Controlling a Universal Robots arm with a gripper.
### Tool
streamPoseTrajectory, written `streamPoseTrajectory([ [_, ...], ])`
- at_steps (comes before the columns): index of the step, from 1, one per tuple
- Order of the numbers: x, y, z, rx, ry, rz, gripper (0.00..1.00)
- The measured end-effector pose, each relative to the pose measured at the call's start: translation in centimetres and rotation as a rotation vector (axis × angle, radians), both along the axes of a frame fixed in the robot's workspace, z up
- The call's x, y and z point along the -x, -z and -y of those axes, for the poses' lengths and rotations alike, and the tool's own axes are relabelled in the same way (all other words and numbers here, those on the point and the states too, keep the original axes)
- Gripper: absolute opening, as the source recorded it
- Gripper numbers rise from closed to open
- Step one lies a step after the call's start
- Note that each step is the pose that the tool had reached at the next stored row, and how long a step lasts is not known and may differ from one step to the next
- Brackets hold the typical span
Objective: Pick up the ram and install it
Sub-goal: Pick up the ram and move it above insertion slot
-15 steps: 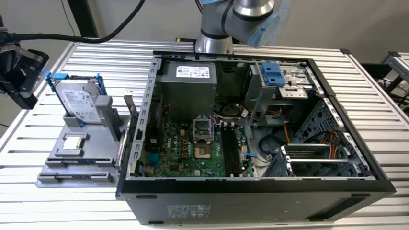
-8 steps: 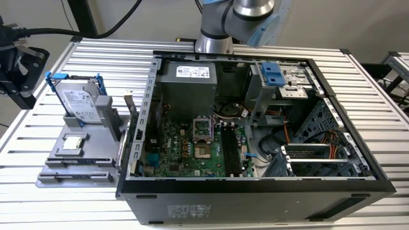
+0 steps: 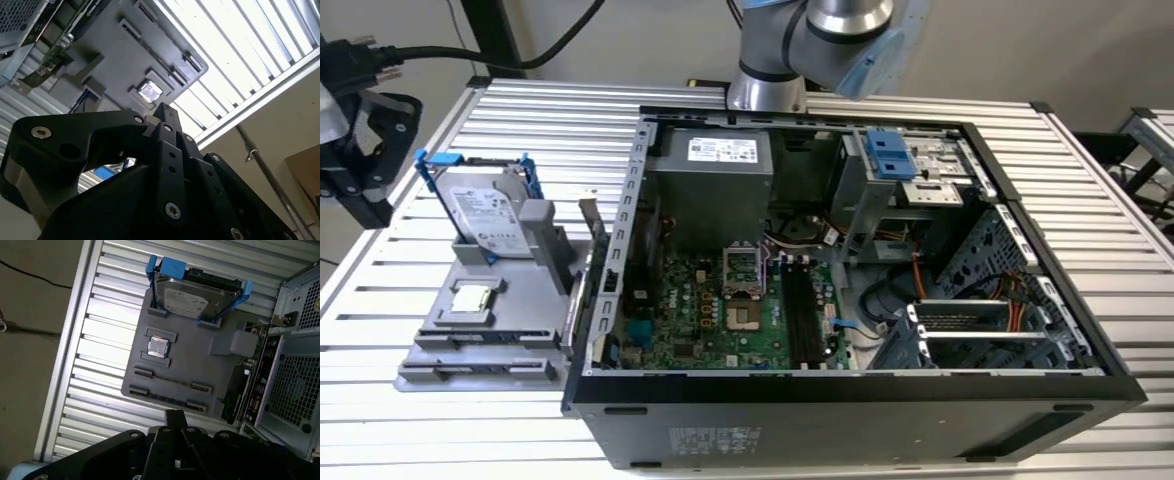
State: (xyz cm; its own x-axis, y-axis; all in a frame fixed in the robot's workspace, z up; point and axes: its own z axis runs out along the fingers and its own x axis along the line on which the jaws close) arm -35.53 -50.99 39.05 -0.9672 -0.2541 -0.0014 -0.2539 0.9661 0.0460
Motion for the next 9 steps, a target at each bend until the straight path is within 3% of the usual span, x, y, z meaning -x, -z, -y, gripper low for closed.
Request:
streamPoseTrajectory([
  [9,0.0,0.0,0.0,0.0001,-0.151,0.0,0.0],
])
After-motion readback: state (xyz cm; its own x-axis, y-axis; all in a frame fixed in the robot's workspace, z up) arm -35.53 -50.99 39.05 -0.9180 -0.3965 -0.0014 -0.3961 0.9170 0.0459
